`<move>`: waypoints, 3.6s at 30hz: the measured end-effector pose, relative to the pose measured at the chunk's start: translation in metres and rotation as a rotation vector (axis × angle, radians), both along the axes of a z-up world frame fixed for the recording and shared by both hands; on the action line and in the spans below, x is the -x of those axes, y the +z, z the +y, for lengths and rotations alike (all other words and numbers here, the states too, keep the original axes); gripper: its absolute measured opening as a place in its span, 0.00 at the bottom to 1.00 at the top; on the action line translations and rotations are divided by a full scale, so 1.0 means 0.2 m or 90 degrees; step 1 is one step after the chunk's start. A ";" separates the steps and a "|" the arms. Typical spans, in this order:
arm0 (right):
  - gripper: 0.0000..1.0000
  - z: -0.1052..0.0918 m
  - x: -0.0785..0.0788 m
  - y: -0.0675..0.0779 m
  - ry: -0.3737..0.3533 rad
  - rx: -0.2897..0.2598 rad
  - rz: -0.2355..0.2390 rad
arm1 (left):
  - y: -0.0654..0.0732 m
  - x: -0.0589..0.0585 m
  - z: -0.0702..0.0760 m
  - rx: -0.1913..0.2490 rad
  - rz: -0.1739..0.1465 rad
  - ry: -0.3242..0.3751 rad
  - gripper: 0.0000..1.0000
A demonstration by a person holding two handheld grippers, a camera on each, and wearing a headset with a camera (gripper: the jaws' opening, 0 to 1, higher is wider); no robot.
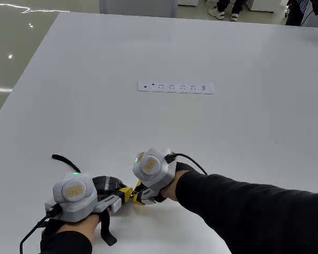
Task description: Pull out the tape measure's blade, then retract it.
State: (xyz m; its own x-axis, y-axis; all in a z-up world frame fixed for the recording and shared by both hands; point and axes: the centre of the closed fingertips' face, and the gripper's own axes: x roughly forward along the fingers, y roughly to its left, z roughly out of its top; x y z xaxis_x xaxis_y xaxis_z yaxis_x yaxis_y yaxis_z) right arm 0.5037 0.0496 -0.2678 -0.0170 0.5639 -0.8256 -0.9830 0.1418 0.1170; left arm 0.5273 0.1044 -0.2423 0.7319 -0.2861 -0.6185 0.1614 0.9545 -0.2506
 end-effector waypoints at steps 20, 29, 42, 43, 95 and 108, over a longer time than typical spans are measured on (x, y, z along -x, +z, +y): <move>0.10 0.05 0.01 0.00 0.003 -0.011 0.004 | 0.00 0.00 0.00 0.001 0.000 0.001 0.63; 0.11 0.05 0.01 0.00 0.009 -0.015 -0.007 | 0.00 0.00 0.00 -0.002 -0.003 0.000 0.63; 0.13 0.05 0.00 0.00 -0.008 -0.009 -0.011 | 0.00 0.00 0.00 -0.012 0.002 0.005 0.65; 0.12 0.05 0.00 0.00 -0.008 -0.010 -0.013 | 0.00 0.00 0.00 -0.014 0.006 0.005 0.65; 0.32 -0.66 0.03 0.30 -0.215 -0.101 -0.080 | 0.22 0.14 0.14 -0.015 -0.046 -0.285 0.98; 0.44 -0.82 0.07 0.34 -0.260 -0.119 -0.087 | 0.25 0.21 0.18 -0.028 -0.060 -0.374 0.99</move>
State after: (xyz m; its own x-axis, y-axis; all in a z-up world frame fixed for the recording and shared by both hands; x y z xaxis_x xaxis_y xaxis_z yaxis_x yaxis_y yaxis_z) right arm 0.4902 -0.1140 -0.1991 0.3389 0.6407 -0.6889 -0.8593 0.5089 0.0505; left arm 0.4851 0.1404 -0.1923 0.5112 -0.6351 -0.5791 0.6851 0.7080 -0.1716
